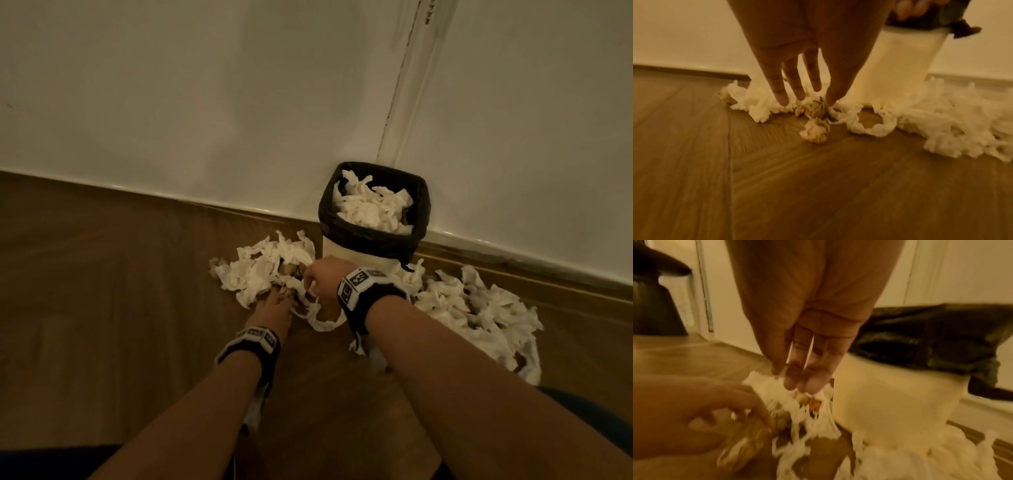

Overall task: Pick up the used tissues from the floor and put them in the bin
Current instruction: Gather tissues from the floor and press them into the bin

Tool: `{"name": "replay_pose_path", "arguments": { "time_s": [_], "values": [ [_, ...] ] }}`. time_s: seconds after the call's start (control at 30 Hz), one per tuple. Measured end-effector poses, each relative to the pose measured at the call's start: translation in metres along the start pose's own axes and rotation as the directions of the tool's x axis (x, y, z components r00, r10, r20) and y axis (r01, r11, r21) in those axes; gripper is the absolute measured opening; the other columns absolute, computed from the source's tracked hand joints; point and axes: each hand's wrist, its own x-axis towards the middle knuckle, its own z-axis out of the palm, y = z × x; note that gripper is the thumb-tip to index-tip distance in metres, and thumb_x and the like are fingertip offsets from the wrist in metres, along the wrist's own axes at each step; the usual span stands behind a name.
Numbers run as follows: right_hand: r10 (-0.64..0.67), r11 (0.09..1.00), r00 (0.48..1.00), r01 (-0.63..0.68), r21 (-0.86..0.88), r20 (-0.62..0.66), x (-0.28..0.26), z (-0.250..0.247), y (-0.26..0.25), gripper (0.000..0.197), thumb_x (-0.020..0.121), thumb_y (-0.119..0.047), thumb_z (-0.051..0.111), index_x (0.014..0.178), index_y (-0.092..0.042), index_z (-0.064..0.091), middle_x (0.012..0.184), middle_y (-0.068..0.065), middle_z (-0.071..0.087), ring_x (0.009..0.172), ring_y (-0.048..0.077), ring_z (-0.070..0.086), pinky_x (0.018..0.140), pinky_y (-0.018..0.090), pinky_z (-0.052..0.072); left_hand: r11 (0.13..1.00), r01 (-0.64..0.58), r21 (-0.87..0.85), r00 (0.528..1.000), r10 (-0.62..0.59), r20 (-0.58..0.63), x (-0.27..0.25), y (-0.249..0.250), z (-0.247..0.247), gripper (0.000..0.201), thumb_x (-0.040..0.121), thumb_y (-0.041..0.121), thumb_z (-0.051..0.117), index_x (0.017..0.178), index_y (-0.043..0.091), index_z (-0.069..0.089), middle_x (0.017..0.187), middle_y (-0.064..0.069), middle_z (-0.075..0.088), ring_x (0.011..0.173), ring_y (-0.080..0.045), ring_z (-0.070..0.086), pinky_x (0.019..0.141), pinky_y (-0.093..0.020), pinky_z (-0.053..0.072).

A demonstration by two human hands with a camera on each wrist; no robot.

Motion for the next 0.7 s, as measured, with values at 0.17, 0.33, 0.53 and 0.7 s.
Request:
{"name": "replay_pose_path", "arguments": {
  "time_s": [0.17,0.33,0.53,0.7],
  "values": [
    [0.066,0.997,0.991,-0.07,0.028,0.113,0.01,0.071,0.016,0.044,0.095,-0.018,0.046,0.139,-0.017,0.043,0.142,0.015,0.041,0.124,0.035,0.045,0.1,0.039,0.039,0.997,-0.024,0.067,0.999,0.021,0.049,0.002,0.001,0.023,0.053,0.091,0.016,0.047,0.138,0.037,0.034,0.156,0.005,0.005,0.137,-0.034,0.018,0.109,-0.045,0.031],
    [0.127,0.988,0.978,-0.109,-0.114,0.165,0.014,0.109,0.031,0.083,0.09,-0.006,0.053,0.148,-0.04,0.006,0.157,-0.001,-0.005,0.141,0.038,0.009,0.109,0.05,0.032,0.988,-0.076,0.137,0.985,0.053,0.166,0.011,-0.003,0.026,0.054,0.094,0.017,0.046,0.141,0.038,0.03,0.154,0.003,0.01,0.135,-0.034,0.022,0.108,-0.046,0.033],
    [0.094,0.985,0.972,-0.059,-0.165,0.217,0.028,0.12,0.026,0.083,0.091,-0.003,0.05,0.147,-0.045,0.004,0.157,-0.008,-0.018,0.143,0.034,0.006,0.106,0.055,0.035,0.986,-0.105,0.133,0.992,0.094,0.088,0.014,-0.019,0.041,0.045,0.094,0.015,0.047,0.137,0.025,0.038,0.14,-0.006,0.03,0.124,-0.028,0.034,0.098,-0.038,0.042],
    [0.083,0.995,0.984,-0.072,-0.073,0.16,0.033,0.133,0.014,0.041,0.099,-0.011,0.036,0.139,-0.018,0.042,0.15,0.007,0.026,0.133,0.031,0.026,0.107,0.044,0.034,0.983,-0.103,0.153,0.995,0.099,0.033,0.013,-0.02,0.044,0.042,0.093,0.017,0.047,0.134,0.021,0.041,0.137,-0.007,0.035,0.125,-0.028,0.035,0.095,-0.038,0.045]
  ]
}}
